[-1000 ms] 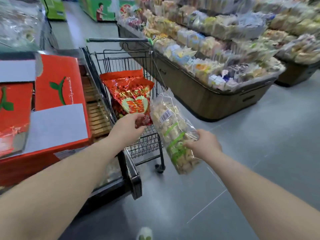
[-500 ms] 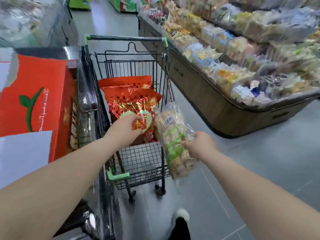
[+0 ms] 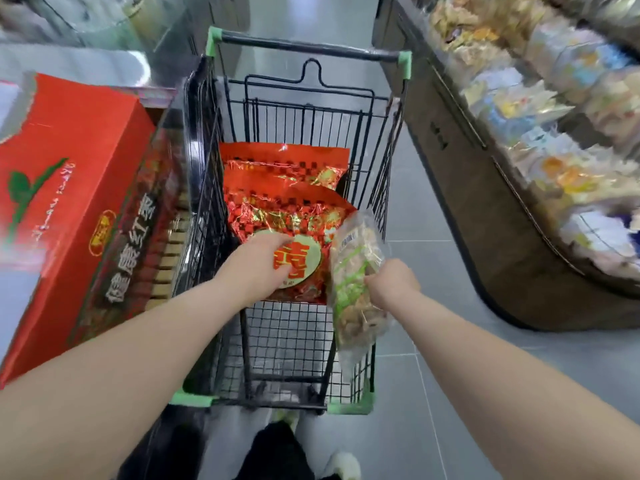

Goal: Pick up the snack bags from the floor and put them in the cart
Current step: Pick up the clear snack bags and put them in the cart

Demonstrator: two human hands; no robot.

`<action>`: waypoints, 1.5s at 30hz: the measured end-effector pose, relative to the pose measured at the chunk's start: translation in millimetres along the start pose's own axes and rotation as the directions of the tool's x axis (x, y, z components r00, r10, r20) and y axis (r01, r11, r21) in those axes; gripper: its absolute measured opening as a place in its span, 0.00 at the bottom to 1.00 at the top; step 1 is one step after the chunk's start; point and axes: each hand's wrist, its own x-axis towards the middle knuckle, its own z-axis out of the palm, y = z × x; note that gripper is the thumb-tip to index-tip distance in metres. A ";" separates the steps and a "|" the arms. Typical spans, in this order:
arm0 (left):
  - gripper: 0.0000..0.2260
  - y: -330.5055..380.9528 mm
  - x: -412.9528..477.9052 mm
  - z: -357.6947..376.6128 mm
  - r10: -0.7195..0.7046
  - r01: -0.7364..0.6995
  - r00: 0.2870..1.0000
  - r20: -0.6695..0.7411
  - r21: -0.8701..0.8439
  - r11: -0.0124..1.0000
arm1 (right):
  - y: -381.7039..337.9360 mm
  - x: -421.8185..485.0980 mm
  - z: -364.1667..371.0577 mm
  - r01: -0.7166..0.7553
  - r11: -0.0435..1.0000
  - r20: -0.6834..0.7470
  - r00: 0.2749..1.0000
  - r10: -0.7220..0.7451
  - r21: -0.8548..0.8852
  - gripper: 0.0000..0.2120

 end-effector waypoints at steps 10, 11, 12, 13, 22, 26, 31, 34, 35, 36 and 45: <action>0.29 17.3 209.4 36.4 0.223 -0.232 0.973 0.065 0.341 0.911 | -27.6 84.4 20.6 -0.154 0.988 -0.007 0.988 0.154 -0.027 0.07; 0.31 16.6 226.9 40.9 0.211 -0.230 0.973 0.090 0.389 0.892 | -29.8 89.3 23.4 -0.160 0.987 -0.008 0.987 0.159 -0.035 0.08; 0.32 14.7 244.2 47.7 0.186 -0.220 0.975 0.122 0.416 0.882 | -31.6 94.4 26.1 -0.169 0.984 -0.009 0.986 0.169 -0.051 0.08; 0.32 11.6 256.9 53.2 0.157 -0.206 0.977 0.146 0.437 0.876 | -33.4 97.2 26.8 -0.175 0.982 -0.007 0.985 0.174 -0.068 0.08; 0.27 -43.4 274.6 60.6 0.120 -0.237 0.969 0.215 0.680 0.694 | -54.9 127.2 39.5 -0.172 0.979 -0.052 0.985 0.167 -0.107 0.12; 0.26 -69.7 265.6 56.8 0.075 -0.193 0.974 0.212 0.611 0.767 | -64.6 150.5 52.6 -0.199 0.977 -0.073 0.978 0.194 -0.081 0.15; 0.23 -90.9 243.3 59.6 0.006 -0.115 0.978 0.207 0.521 0.845 | -60.6 173.0 74.6 -0.069 0.991 -0.060 0.996 0.062 -0.119 0.38; 0.22 -94.4 231.6 64.0 0.033 -0.107 0.988 0.152 0.509 0.854 | -55.0 179.3 82.1 -0.020 0.997 0.057 0.998 0.024 -0.072 0.33; 0.23 -93.7 229.9 64.7 0.048 -0.115 0.989 0.142 0.514 0.850 | -54.2 182.6 82.2 -0.019 0.997 0.068 0.997 0.025 -0.080 0.32; 0.24 -92.8 227.2 64.3 0.059 -0.117 0.990 0.128 0.508 0.854 | -54.2 185.2 81.5 -0.017 0.997 0.077 0.997 0.023 -0.082 0.31; 0.24 -48.5 173.5 19.6 0.130 -0.120 0.991 -0.007 0.340 0.933 | -58.9 124.8 24.7 0.161 0.987 0.037 0.986 -0.161 0.015 0.23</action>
